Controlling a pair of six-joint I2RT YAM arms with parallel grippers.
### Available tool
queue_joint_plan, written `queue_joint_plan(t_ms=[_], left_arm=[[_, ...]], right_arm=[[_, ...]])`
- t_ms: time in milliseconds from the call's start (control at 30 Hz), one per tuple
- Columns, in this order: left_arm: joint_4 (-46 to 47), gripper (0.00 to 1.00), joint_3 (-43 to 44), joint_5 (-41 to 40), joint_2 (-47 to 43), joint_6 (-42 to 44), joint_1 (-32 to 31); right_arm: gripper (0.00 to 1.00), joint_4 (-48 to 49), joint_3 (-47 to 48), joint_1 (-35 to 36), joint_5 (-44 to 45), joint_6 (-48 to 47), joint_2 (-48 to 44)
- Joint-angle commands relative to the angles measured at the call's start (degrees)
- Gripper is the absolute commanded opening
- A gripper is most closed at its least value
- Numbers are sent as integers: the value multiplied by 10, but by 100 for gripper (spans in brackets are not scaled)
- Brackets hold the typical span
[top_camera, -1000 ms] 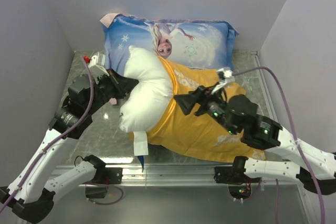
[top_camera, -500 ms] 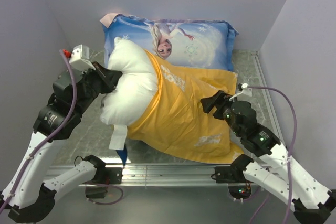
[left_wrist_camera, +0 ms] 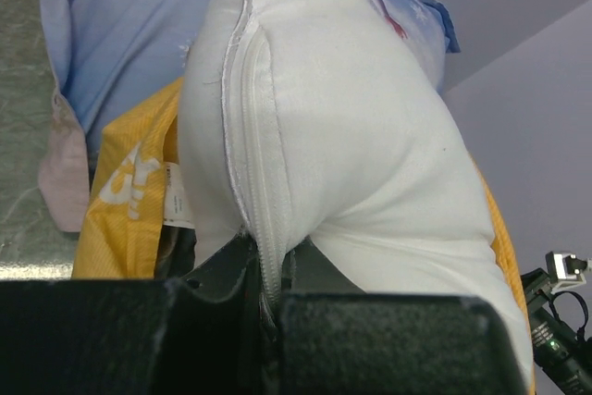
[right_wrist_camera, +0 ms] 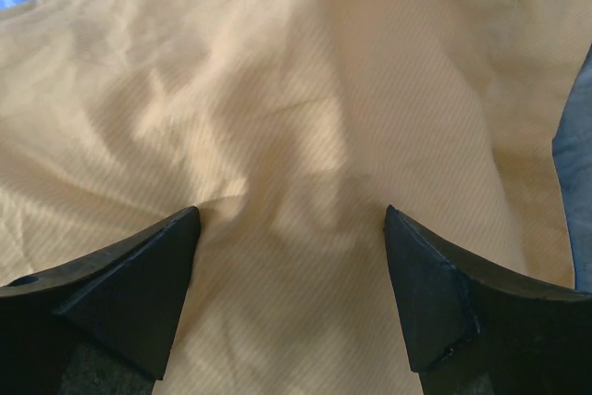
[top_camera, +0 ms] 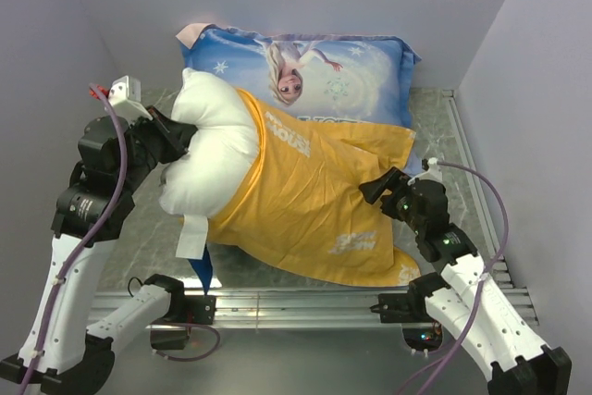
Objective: Remove the pillowcase from the pillow
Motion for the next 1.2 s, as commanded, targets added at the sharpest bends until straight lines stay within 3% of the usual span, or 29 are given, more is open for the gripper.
queue_joint_plan(t_ms=[0,67,133,167,200,267,367,467,500,700,1000,1167], left_arm=[[101,1,18,42,-17,12,10],[111,0,22,77,-15,15,10],[119,0,34,113,-11,18,10],[125,1,37,127,-9,21,10],[130,1,42,143,-5,25,10],[143,0,57,171,-1,27,10],[146,0,81,185,8,26,10],[153,1,100,198,19,21,10],[159,1,109,205,24,20,10],[143,1,161,169,38,21,10],[126,1,257,84,29,11,10],[109,1,338,49,43,7,10]], right_arm=[[87,34,6,-10,-13,0,-19],[86,28,33,-11,-8,-10,-15],[79,22,65,-11,-7,-21,3],[75,22,73,-12,-6,-23,9],[64,22,78,-12,-6,-23,15],[51,24,92,-11,-10,-29,32],[44,23,98,-11,-21,-38,58],[19,25,89,-13,-20,-42,63],[0,24,89,-14,-14,-45,62],[0,-16,94,-45,7,-54,61],[0,6,51,-240,-65,-51,97],[0,-16,76,-294,-66,-57,100]])
